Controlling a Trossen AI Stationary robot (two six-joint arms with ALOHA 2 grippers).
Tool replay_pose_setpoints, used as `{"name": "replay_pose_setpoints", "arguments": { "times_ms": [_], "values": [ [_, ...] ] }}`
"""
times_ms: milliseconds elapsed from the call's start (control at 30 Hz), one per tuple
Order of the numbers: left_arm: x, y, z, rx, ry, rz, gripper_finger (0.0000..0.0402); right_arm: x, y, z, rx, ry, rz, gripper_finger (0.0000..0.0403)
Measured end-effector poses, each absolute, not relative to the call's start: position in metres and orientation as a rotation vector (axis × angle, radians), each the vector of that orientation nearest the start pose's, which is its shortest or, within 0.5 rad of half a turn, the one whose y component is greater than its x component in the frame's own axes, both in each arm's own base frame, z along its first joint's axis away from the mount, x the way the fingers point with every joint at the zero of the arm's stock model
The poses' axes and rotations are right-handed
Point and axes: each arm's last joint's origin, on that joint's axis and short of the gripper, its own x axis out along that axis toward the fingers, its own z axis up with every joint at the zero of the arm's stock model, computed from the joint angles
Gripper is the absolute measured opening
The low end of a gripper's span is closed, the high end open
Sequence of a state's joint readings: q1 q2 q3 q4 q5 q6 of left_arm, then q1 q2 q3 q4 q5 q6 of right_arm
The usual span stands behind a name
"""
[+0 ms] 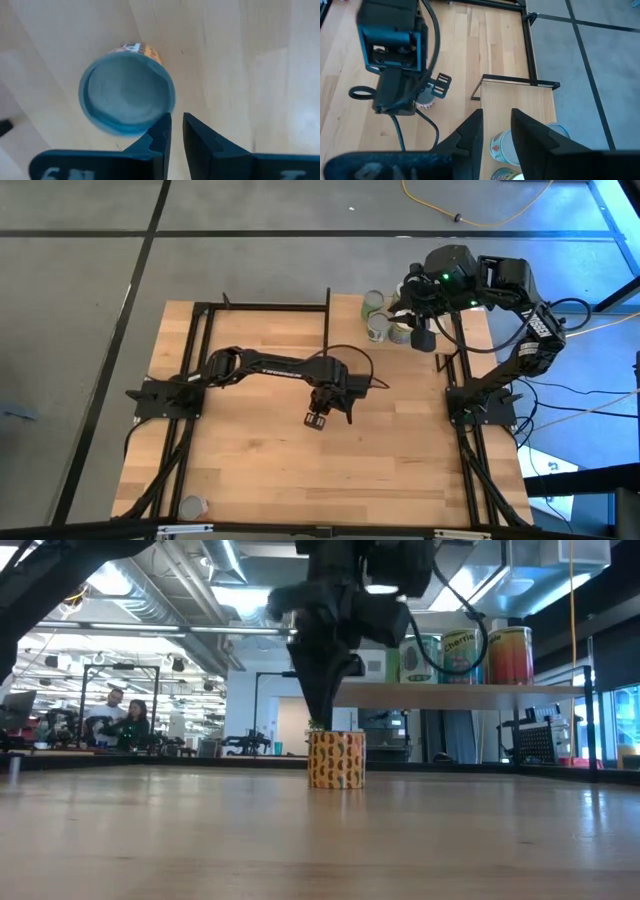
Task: Pick and place cans onto a shelf
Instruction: Put the yellow canned good on the shelf
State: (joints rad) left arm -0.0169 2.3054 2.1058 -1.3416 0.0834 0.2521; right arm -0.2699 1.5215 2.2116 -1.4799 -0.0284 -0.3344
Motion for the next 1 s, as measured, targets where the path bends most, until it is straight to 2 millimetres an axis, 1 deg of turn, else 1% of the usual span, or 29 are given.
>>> {"name": "replay_pose_setpoints", "arguments": {
  "times_ms": [167,400,467,567,700,800,867,1000],
  "values": [
    [0.449,-0.014,0.23,0.161,1.535,-0.253,0.004,0.218,-0.059,0.501,-0.198,0.811,-0.095,0.0101],
    [0.445,-0.017,0.27,0.181,1.505,-0.189,0.004,0.217,-0.059,0.5,-0.202,0.816,-0.088,0.0101],
    [0.441,-0.017,0.281,0.165,1.491,-0.173,0.004,0.216,-0.058,0.498,-0.202,0.837,-0.045,0.0101],
    [0.428,-0.016,0.3,0.147,1.474,-0.162,0.004,0.213,-0.055,0.495,-0.197,0.865,0.047,0.0101],
    [0.413,-0.017,0.33,0.132,1.39,-0.137,0.004,0.219,-0.05,0.484,-0.148,0.885,0.172,0.0101],
    [0.399,-0.019,0.355,0.184,1.328,-0.083,0.004,0.227,-0.044,0.473,-0.175,0.911,0.269,0.0101],
    [0.387,-0.019,0.372,0.202,1.283,-0.052,0.004,0.233,-0.04,0.462,-0.178,0.948,0.306,0.0101],
    [0.362,-0.014,0.403,0.151,1.196,-0.006,0.004,0.252,-0.034,0.434,-0.162,1.009,0.326,0.0101]
  ]
}}
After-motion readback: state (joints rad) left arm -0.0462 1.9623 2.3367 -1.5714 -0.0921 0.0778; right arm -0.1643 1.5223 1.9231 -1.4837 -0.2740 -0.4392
